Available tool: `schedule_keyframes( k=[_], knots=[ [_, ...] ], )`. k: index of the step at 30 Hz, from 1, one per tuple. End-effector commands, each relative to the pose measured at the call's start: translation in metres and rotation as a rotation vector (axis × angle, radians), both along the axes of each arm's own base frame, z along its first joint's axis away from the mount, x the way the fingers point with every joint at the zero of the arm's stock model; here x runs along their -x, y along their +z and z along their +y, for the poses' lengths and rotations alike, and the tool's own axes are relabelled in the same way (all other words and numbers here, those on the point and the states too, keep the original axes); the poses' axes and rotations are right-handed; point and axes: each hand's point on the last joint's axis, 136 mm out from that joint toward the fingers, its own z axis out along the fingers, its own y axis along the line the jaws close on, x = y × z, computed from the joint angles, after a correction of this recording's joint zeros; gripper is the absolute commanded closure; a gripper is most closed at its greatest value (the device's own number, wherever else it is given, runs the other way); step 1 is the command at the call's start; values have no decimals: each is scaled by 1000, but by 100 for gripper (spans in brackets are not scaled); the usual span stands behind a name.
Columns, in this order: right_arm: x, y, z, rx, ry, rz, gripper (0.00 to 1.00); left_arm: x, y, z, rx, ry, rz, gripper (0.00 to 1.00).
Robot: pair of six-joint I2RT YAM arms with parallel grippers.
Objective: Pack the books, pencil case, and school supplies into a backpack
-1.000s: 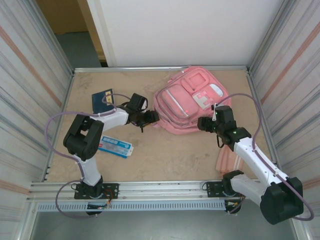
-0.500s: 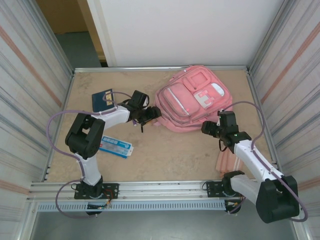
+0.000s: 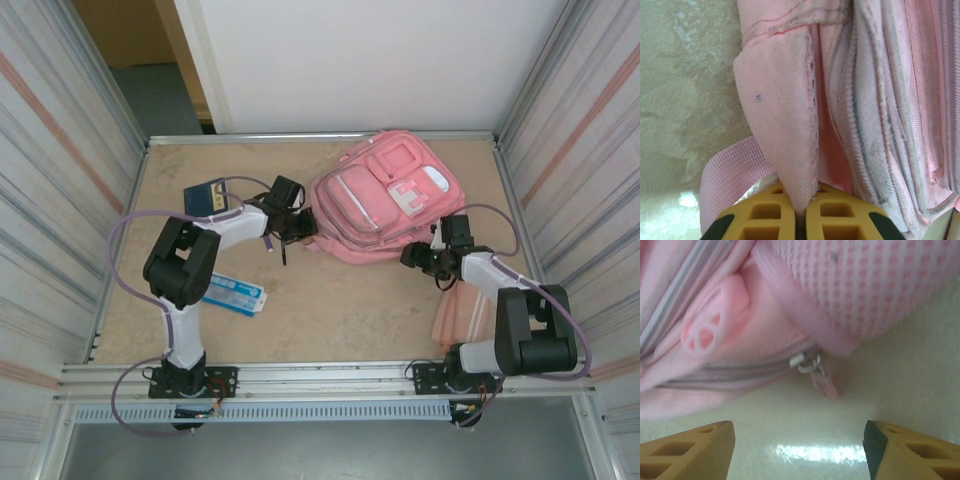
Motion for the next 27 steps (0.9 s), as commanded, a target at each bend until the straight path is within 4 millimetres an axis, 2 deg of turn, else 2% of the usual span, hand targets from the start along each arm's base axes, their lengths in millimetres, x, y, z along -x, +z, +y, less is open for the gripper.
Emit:
schedule_keyframes(
  k=[1, 7, 10, 13, 17, 23, 27],
  knots=[
    [-18, 6, 2, -29, -14, -34, 34, -4, 32, 6, 10, -20, -58, 100],
    [-35, 0, 4, -14, -17, -71, 42, -6, 67, 12, 30, -54, -103, 100],
    [-38, 5, 24, 3, 77, -123, 44, -8, 88, 12, 90, -60, -109, 100],
    [-35, 14, 45, 4, 188, -167, 53, -8, 113, 5, 122, -107, -142, 100],
    [-31, 24, 48, 11, 202, -209, 71, -5, 140, 1, 131, -170, -180, 100],
    [-29, 25, 49, 8, 205, -199, 89, -5, 150, 8, 100, -215, -211, 100],
    [-19, 37, 70, 1, 287, -197, 94, -8, 148, 8, 94, -226, -230, 100]
  ],
)
